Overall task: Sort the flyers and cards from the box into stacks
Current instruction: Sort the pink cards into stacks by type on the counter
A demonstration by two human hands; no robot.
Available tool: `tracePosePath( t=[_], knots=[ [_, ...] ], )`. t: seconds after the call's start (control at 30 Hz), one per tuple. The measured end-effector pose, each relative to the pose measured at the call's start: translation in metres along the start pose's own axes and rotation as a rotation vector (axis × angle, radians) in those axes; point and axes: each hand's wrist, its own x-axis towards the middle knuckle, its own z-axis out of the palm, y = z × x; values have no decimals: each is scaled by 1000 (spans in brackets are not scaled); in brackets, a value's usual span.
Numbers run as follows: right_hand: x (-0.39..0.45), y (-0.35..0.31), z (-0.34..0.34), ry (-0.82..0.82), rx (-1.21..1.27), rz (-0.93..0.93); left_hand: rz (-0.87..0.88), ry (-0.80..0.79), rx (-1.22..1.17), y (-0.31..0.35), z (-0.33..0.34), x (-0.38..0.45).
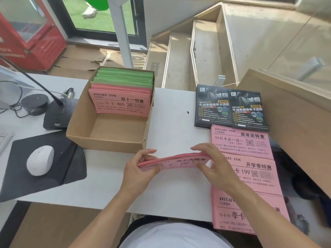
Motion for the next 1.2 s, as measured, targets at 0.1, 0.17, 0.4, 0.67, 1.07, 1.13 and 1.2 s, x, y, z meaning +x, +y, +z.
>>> tracePosePath(
  t=[0.1, 0.17, 0.4, 0.67, 1.07, 1.13, 1.2],
  knots=[
    [0, -3, 2, -2, 57, 72, -14, 7, -14, -1, 4, -1],
    [-1, -7, -1, 45, 142, 148, -7, 8, -31, 5, 8, -3],
    [-9, -2, -55, 396, 423, 275, 59, -94, -38, 39, 52, 20],
    [0, 58, -135, 562, 253, 489, 35, -232, 130, 53, 170, 76],
    [8, 104, -138, 554, -232, 503, -14, -127, 344, 59, 221, 88],
    [-1, 107, -134, 467, -268, 522, -19, -142, 340, 54, 220, 80],
    [-10, 108, -131, 412, -208, 563, -70, -199, 305, 51, 220, 71]
  ],
)
